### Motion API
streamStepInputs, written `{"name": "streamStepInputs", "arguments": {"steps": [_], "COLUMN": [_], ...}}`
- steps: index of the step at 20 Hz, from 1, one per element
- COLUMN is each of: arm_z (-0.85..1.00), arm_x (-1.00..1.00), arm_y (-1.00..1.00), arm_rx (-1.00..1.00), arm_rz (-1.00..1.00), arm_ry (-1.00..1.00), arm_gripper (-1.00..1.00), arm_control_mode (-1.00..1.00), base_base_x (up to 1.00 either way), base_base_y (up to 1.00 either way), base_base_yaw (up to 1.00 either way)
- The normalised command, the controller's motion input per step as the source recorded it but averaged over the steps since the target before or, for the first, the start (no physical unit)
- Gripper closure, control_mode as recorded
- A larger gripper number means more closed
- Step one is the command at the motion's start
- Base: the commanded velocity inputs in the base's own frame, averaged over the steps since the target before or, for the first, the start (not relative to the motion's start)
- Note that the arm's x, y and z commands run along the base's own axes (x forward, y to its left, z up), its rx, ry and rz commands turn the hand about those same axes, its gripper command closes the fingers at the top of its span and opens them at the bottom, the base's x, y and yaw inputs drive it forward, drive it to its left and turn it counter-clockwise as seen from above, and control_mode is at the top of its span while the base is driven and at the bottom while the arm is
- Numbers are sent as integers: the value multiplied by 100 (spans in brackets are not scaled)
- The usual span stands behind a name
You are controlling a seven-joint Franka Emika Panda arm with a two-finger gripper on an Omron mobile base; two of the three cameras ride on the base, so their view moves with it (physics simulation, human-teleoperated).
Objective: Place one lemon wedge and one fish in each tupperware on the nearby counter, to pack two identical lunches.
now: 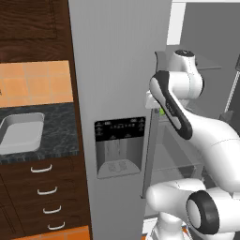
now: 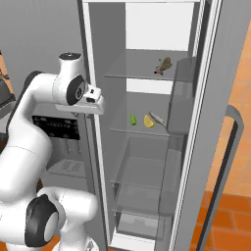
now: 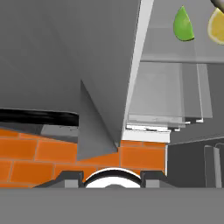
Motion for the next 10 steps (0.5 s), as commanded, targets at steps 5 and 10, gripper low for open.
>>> {"name": "streamStepInputs", "arguments": {"steps": [5, 10], "arm_z": [-20, -53], "arm_x": [-22, -2], "arm_y": [-50, -70], "arm_rx": [3, 0], "arm_rz": [-1, 0], "arm_ry": [-11, -25], "arm_gripper": [-100, -100], "arm_control_mode": [-100, -100], "base_base_x": [0, 0], "base_base_y": [0, 0], "base_base_yaw": [0, 0]}}
